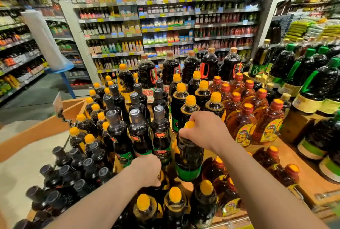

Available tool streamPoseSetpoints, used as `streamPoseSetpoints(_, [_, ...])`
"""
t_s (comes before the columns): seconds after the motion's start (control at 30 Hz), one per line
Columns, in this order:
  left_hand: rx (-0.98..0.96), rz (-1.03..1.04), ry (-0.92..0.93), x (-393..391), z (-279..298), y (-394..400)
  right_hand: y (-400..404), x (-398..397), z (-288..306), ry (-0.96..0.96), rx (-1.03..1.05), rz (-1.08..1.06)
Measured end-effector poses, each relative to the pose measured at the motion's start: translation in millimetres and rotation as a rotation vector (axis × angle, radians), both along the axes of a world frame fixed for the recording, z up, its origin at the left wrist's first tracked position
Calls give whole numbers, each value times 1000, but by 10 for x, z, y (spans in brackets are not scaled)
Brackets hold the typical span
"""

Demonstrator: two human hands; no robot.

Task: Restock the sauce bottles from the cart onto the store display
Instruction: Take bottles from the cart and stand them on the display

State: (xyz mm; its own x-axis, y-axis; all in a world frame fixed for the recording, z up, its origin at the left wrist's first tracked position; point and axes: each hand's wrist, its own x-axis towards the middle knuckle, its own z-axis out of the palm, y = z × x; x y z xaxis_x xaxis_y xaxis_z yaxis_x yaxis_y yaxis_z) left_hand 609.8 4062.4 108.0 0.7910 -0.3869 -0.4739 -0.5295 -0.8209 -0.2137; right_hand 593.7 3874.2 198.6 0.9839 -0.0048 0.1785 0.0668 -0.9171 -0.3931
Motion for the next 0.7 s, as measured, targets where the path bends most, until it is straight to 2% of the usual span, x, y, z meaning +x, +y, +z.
streamPoseSetpoints(0.07, [-230, 50, -140, -199, 238, -173, 24, -43, 113, -70, 5, -78])
streamPoseSetpoints(0.17, [-746, 133, -297, -352, 510, -400, 38, -48, 300, -120, 2, -173])
streamPoseSetpoints(0.2, [-820, 163, -316, -368, 563, -472, 45, -31, 354, -135, -2, -187])
streamPoseSetpoints(0.37, [-937, 361, -294, -368, 736, -757, 103, 70, 544, -138, -25, -182])
streamPoseSetpoints(0.5, [-994, 303, -370, -238, 764, -715, 57, 81, 535, -174, -131, -121])
streamPoseSetpoints(0.57, [-1028, 262, -315, -181, 778, -647, -60, 74, 551, -139, -182, 52])
streamPoseSetpoints(0.7, [-1097, 143, -18, -68, 861, -520, -311, 28, 736, 158, -96, 332])
